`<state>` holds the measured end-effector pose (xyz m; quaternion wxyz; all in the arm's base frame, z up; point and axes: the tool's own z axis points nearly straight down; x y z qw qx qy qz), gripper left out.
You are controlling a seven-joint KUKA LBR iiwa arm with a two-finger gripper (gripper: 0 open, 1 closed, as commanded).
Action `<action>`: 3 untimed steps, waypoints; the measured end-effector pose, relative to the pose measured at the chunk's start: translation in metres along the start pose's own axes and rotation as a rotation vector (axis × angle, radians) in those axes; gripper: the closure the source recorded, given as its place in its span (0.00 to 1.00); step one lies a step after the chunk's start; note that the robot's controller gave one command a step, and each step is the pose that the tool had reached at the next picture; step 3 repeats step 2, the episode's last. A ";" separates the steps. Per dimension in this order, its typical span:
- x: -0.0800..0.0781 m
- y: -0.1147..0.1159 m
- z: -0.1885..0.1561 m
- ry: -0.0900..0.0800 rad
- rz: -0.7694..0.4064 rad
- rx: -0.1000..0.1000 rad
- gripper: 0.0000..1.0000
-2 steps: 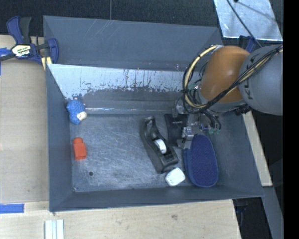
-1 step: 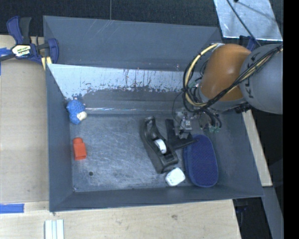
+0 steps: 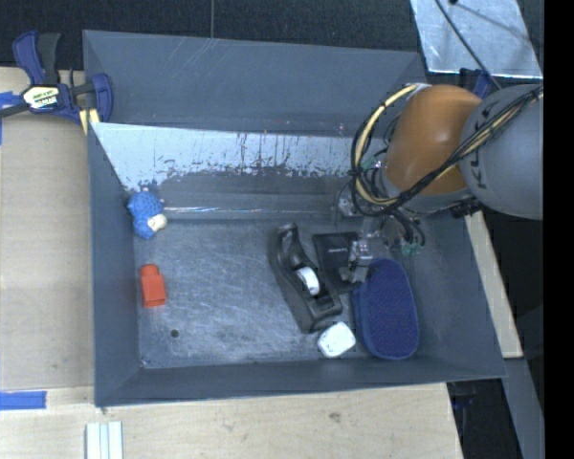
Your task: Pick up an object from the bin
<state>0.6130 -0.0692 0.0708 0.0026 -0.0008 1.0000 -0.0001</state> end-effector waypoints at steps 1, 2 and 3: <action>0.000 0.000 0.000 -0.001 -0.001 0.000 1.00; 0.011 0.002 -0.161 -0.008 -0.052 0.002 1.00; 0.011 0.002 -0.161 -0.008 -0.052 0.002 1.00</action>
Offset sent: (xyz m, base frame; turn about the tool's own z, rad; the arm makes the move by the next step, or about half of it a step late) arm 0.0000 0.0000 0.0000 0.0000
